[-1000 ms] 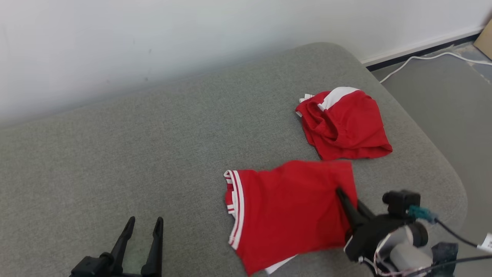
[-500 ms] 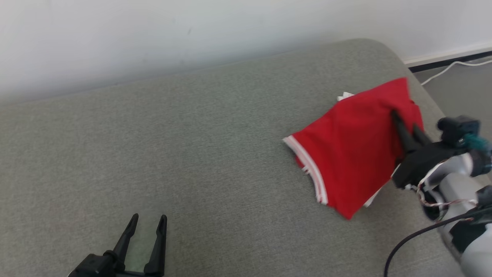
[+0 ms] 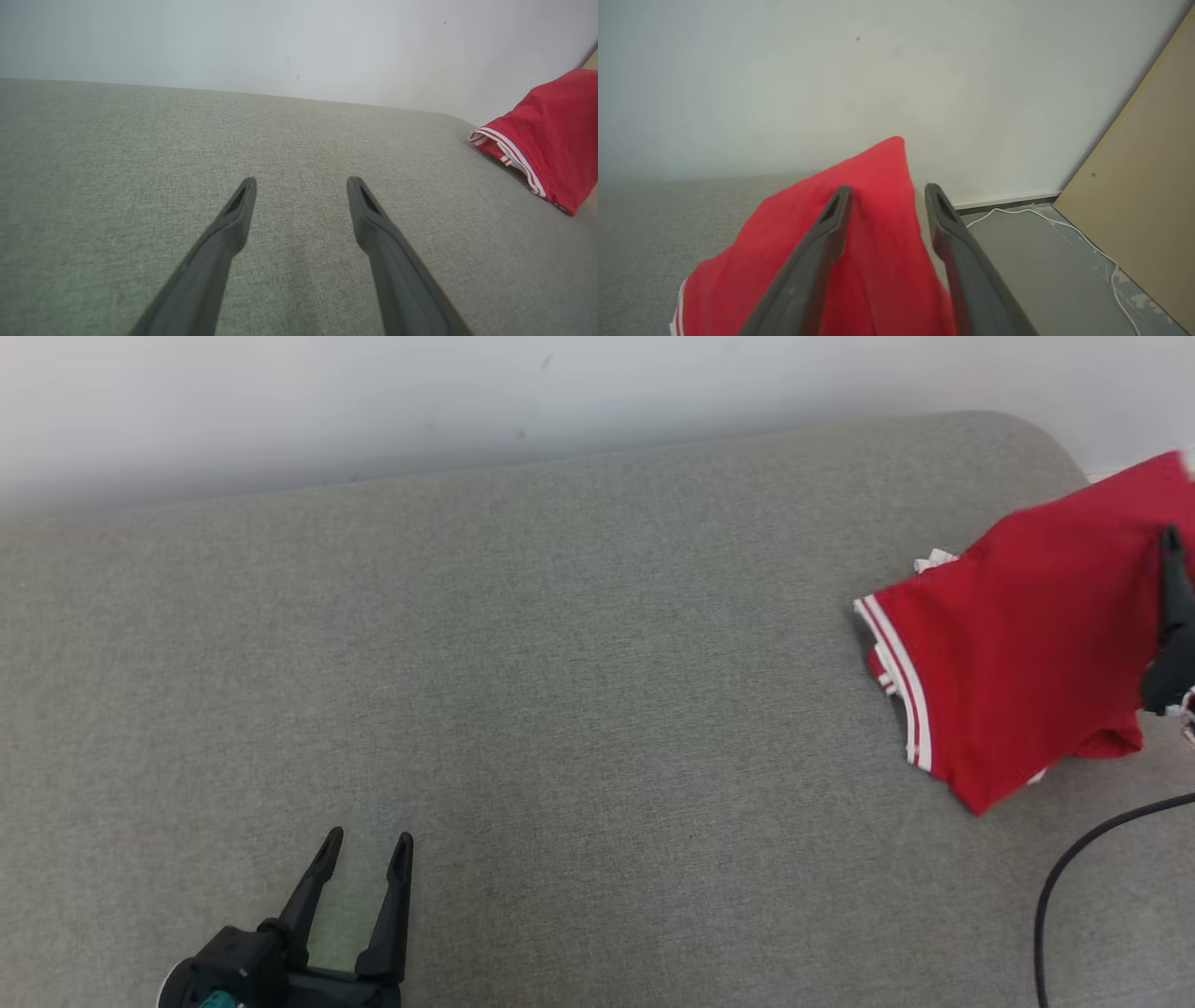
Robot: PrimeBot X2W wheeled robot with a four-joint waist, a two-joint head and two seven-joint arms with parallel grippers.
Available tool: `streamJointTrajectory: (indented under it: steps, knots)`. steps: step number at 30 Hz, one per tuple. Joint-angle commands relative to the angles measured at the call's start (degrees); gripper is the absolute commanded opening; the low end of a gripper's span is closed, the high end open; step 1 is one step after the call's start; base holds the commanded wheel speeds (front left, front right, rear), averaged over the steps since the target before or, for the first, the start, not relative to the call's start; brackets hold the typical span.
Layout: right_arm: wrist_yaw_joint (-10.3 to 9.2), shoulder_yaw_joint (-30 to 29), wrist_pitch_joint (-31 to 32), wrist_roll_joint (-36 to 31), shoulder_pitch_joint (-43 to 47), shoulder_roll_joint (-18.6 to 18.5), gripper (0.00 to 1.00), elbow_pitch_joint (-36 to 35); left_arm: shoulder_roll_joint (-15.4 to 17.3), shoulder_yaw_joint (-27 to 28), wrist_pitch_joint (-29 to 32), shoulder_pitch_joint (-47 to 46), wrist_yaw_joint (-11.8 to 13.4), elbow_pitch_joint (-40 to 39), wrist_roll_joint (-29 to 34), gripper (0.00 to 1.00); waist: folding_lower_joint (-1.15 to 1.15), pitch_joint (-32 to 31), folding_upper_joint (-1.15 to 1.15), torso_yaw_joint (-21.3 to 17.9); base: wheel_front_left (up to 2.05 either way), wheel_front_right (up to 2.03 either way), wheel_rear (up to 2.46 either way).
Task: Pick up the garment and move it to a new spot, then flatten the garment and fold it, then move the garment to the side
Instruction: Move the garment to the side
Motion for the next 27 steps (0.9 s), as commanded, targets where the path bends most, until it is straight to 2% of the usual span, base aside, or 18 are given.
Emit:
streamJointTrajectory:
  steps: [1, 7, 10, 16, 27]
  knots:
    - [-0.05, -4.3, -0.2, -4.7, -0.9, -0.2, 1.00, 1.1, 0.1, 0.2, 0.0, -0.5, 0.0, 0.4, 0.2, 1.00, 0.00, 1.1, 0.00, 1.4, 0.00, 0.00, 0.00]
    - [-0.06, -18.2, -0.2, -19.2, 2.3, 4.0, 1.00, -3.5, 0.1, 0.9, 0.0, -0.4, -0.1, 0.4, 0.2, 1.00, 0.00, 0.8, 0.00, 2.4, 0.00, 0.00, 0.00]
    - [-0.05, -22.0, -0.2, -24.1, 5.0, 7.8, 1.00, -8.4, 0.1, 1.3, 0.0, 0.2, -0.1, 0.5, -0.2, 1.00, 0.00, 0.0, 0.00, 2.7, 0.00, 0.00, 0.00]
    - [-0.06, -22.0, -0.2, -26.7, 12.2, 14.1, 1.00, -19.0, 0.1, 2.8, 0.0, 1.6, 0.9, 0.3, -0.1, 1.00, 0.00, -1.7, 0.00, 3.3, 0.00, 0.00, 0.00]
    - [-0.05, -16.9, -0.2, -22.6, 25.5, 19.5, 1.00, -30.3, 0.1, 5.3, 0.0, 4.9, 4.5, 0.8, 1.6, 1.00, 0.00, -7.0, 0.00, 4.7, 0.00, 0.00, 0.00]
